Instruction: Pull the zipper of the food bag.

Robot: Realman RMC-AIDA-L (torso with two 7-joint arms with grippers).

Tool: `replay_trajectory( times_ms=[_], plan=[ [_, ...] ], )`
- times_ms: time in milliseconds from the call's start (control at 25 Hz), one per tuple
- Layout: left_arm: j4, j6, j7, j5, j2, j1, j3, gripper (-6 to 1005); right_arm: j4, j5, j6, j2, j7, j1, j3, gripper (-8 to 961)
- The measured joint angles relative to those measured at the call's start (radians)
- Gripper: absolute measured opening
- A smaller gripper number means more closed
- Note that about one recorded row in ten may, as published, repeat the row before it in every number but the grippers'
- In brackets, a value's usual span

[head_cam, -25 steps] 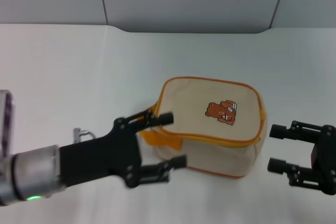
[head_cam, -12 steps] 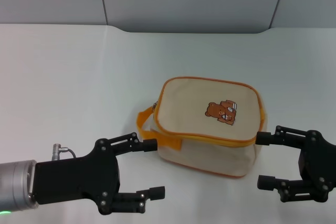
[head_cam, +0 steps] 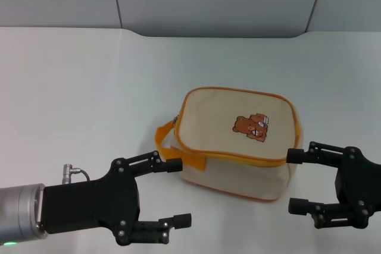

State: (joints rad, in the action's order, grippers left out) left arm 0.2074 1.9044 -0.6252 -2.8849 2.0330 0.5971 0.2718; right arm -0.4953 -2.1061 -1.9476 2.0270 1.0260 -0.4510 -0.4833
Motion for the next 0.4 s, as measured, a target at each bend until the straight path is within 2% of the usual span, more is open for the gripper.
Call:
replay_trajectory(
  times_ms=[400],
  plan=[
    [0.001,0.001,0.018,0.004,0.007,-0.006,0.006,832,-0.003,0.0,0.003,0.01,-0.013,0.0,0.0,840]
  ],
)
